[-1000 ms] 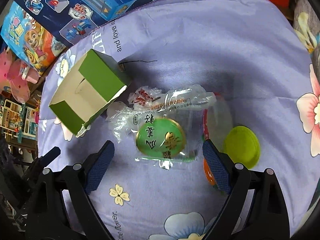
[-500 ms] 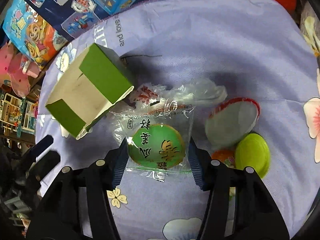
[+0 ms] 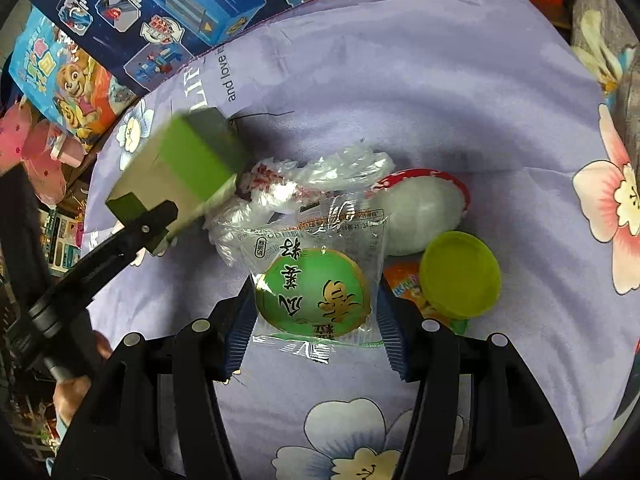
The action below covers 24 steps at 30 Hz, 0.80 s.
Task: Collect trash
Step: 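Grasp the green box with the left tool while the right tool grasps the green mooncake packet, then carry the green box and mooncake packet over the bin with both tools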
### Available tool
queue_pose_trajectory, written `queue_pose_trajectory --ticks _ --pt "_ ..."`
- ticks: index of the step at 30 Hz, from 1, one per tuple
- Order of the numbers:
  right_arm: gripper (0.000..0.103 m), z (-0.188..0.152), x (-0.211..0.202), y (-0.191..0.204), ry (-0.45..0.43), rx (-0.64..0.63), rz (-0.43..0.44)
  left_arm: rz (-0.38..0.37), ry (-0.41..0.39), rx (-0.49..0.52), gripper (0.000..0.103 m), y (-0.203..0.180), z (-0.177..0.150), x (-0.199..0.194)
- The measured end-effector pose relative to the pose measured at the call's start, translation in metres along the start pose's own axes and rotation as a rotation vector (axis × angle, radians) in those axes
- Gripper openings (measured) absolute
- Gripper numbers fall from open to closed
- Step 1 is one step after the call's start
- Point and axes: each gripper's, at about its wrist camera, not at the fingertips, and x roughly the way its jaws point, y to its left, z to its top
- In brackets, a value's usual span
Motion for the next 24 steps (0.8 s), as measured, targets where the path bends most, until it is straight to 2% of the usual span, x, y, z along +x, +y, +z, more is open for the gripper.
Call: queue_pose_trajectory --ticks 1,2,9,13,18,24 --pt "0.054 -0.001 -0.002 -0.001 -0.005 0.0 0.003 0.018 0.001 0.013 0.005 0.001 -0.001 0.0" --pt "0.054 -0.002 -0.005 -0.003 -0.01 -0.001 0.005 0.022 0.003 0.018 0.003 0.002 -0.003 -0.001" --pt "0.054 -0.008 -0.031 -0.014 -0.058 0.006 0.029 0.069 -0.062 0.044 0.002 0.004 -0.014 -0.033" --pt "0.054 -0.014 -0.052 -0.026 -0.096 0.019 0.037 0.069 -0.113 0.048 0.002 -0.002 -0.017 -0.061" --pt "0.054 -0.027 -0.081 -0.054 -0.148 0.064 0.04 0.044 -0.165 0.124 0.002 -0.036 -0.022 -0.092" --pt "0.054 -0.049 -0.122 -0.104 -0.218 0.145 0.032 -0.019 -0.16 0.223 0.002 -0.09 -0.035 -0.102"
